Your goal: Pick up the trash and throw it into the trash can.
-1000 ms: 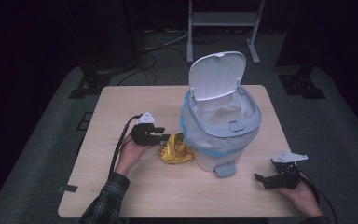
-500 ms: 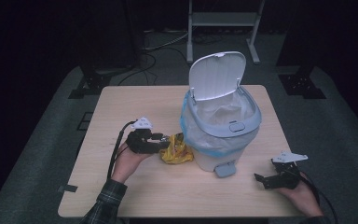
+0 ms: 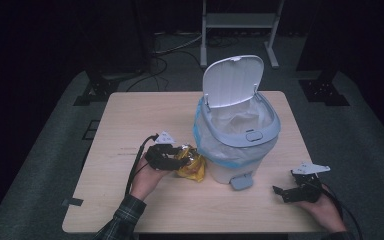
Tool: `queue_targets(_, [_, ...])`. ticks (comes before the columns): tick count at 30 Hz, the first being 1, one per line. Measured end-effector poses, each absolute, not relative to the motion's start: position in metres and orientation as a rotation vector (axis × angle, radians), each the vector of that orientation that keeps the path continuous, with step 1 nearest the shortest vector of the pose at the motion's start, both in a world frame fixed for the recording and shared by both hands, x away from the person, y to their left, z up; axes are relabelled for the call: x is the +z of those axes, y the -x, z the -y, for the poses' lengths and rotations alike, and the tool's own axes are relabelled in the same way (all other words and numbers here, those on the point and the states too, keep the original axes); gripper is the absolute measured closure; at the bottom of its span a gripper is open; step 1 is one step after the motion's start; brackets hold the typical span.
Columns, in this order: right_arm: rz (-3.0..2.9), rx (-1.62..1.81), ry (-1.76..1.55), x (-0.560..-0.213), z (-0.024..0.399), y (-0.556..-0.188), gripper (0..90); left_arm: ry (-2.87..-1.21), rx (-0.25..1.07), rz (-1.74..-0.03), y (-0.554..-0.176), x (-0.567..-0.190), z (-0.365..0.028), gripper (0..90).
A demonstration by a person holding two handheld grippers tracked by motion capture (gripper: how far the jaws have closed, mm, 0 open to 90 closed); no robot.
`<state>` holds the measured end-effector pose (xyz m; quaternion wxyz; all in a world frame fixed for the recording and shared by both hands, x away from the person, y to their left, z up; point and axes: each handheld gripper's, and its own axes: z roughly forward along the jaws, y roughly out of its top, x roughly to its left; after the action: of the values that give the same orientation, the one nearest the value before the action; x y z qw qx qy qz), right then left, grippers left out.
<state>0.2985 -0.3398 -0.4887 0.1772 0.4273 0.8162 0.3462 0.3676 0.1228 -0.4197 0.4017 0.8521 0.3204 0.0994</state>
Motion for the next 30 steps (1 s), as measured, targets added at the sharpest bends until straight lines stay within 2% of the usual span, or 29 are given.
queue_targets(3, [-2.31,0.979,-1.21,-0.489,0.34,-0.299,1.1,-2.172,0.244,-0.799,-0.367,-0.423,-0.124,51.0])
queue_targets(9, [-2.31,0.979,-1.21,-0.489,0.34,-0.299,1.1,-2.211,0.245,-0.759,-0.366,-0.422,-0.125,74.2])
queue_targets(13, [-2.31,0.979,-1.21,-0.489,0.34,-0.299,1.1,-2.217,0.24,-0.736,-0.366,-0.419,-0.128,85.2])
queue_targets(30, [-2.31,0.979,-1.21,-0.489,0.34,-0.299,1.1,-2.132,0.251,-0.687,-0.364,-0.388,-0.16,86.0])
